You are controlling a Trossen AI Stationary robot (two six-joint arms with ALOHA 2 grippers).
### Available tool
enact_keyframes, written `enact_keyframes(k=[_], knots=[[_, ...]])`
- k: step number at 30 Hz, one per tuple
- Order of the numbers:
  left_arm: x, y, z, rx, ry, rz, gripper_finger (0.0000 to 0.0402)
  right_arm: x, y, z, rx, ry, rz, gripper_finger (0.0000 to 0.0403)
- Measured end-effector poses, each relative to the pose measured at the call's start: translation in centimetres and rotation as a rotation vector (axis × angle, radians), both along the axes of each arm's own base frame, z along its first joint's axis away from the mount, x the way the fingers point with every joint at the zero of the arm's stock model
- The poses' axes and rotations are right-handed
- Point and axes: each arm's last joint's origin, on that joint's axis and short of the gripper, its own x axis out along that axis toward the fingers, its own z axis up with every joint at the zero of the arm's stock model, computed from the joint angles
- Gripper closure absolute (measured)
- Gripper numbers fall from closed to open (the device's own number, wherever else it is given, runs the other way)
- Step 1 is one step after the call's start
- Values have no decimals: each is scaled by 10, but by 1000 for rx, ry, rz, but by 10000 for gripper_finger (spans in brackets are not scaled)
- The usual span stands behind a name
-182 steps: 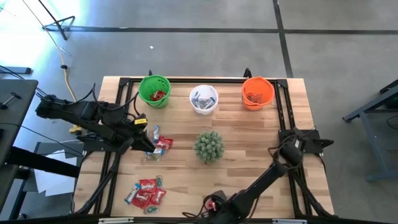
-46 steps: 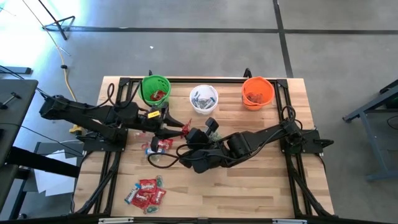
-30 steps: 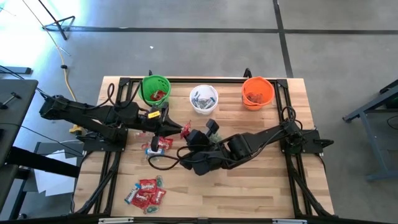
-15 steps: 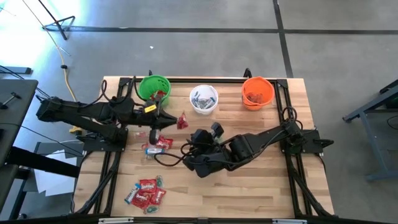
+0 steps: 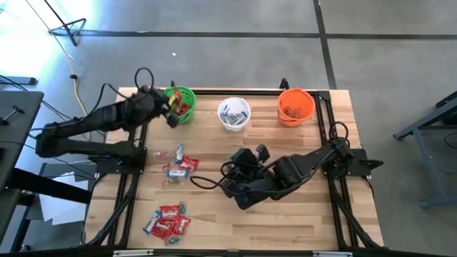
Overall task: Sort candy
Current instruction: Put the red candy into the green bucket
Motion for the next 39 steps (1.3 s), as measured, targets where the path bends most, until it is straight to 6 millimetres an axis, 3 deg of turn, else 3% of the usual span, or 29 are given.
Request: enact_keyframes(k=[10,19,21,25,28,31,34,39], knots=[[4,47,-17,-83,132,56,353,-23,15,-3,26,32,-46,289],[10,58,-24,-148,116,40,305,-45,28,1,-18,2,-91,289],[12,54,-20,-226,9,-69,303,-49,26,5,-24,-14,-91,289],[16,36,-5,-509,-277,-474,308,-50,18,12,-43,-26,-98,289],[19,15,3,-740,-372,-719,315,-46,10,12,-40,-24,-123,289],[18,-12,3,-897,-328,-804,323,-41,1,12,-25,-2,-134,289],[13,-38,-7,-1005,-177,-792,330,-36,-8,10,33,43,-129,289],[-3,-72,-29,-1009,156,-705,338,-31,-18,9,83,74,-139,289]])
